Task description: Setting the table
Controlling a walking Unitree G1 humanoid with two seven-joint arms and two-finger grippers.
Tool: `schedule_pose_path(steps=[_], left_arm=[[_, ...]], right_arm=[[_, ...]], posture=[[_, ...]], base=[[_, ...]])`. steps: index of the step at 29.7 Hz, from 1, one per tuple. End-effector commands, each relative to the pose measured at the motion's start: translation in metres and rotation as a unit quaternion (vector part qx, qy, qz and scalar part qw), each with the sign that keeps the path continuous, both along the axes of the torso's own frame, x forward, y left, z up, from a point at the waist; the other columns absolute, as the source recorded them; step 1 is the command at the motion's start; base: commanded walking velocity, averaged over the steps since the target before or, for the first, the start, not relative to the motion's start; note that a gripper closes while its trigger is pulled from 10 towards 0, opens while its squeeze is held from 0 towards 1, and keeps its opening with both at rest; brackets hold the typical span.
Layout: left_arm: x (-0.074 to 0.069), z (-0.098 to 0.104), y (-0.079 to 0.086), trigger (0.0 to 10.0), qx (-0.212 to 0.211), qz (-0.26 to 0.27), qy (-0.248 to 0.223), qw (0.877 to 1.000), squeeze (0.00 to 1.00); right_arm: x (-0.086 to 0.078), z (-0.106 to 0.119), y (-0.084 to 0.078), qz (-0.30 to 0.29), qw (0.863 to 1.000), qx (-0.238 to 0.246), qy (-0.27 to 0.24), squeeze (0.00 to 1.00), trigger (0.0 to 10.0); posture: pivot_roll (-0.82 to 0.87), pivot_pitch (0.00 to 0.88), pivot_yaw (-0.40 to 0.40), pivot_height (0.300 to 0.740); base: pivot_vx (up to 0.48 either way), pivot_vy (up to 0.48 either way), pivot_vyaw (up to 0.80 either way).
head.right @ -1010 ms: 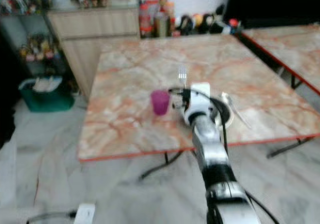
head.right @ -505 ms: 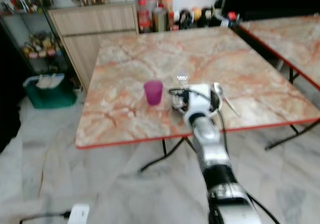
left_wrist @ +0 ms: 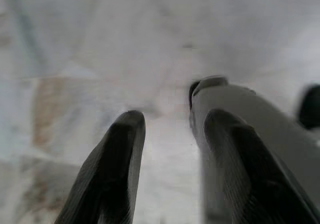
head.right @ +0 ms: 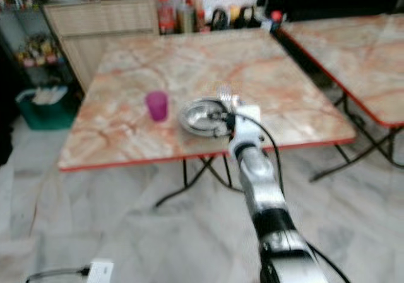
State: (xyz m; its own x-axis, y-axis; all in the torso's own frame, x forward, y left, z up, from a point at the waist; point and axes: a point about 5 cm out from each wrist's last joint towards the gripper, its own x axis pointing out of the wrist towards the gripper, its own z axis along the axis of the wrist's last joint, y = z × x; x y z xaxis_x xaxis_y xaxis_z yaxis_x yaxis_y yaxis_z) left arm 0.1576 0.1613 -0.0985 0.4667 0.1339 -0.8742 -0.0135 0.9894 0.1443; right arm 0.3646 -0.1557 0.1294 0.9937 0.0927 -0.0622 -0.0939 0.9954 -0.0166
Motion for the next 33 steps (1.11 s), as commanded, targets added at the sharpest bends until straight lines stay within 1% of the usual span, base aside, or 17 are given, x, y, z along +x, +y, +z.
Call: schedule_pose_path(steps=[1,7,16,21,27,33], left_arm=[[-0.0079,-0.0028,0.008,10.0,0.008,0.005,0.017,1.0,0.0],[-0.0085,-0.0031,0.008,10.0,0.007,0.009,0.019,1.0,0.0],[-0.008,-0.0026,0.0074,10.0,-0.003,0.025,0.006,1.0,0.0],[-0.0085,-0.0028,0.0074,10.0,-0.003,0.024,0.008,1.0,0.0],[-0.0086,-0.0029,0.0077,10.0,0.001,0.024,0.009,1.0,0.0],[-0.0086,-0.0029,0.0076,10.0,0.001,0.024,0.01,1.0,0.0]], right_arm=[[0.0021,0.0052,0.0132,0.016,1.0,0.007,-0.007,0.0,10.0],[0.0018,0.0045,0.0141,0.018,1.0,0.007,-0.006,0.0,10.0],[0.0021,0.0016,0.0139,0.017,1.0,0.006,0.0,0.0,10.0],[0.0014,-0.0007,0.0132,0.015,1.0,0.006,0.003,0.0,10.0],[0.0025,0.0007,0.0129,0.017,1.0,0.006,0.001,0.0,10.0],[0.0026,0.0018,0.0157,0.029,1.0,-0.011,-0.002,0.0,10.0]], posture=[[0.02,0.0,0.026,0.74],[0.02,0.0,0.026,0.74],[0.02,0.0,0.025,0.74],[0.02,0.0,0.023,0.74],[0.02,0.0,0.022,0.74],[0.02,0.0,0.021,0.74]], base=[[0.0,-0.435,0.0],[0.0,-0.418,0.0],[0.0,0.0,0.0],[0.0,0.0,0.0],[0.361,0.0,0.0],[0.401,0.0,0.0]])
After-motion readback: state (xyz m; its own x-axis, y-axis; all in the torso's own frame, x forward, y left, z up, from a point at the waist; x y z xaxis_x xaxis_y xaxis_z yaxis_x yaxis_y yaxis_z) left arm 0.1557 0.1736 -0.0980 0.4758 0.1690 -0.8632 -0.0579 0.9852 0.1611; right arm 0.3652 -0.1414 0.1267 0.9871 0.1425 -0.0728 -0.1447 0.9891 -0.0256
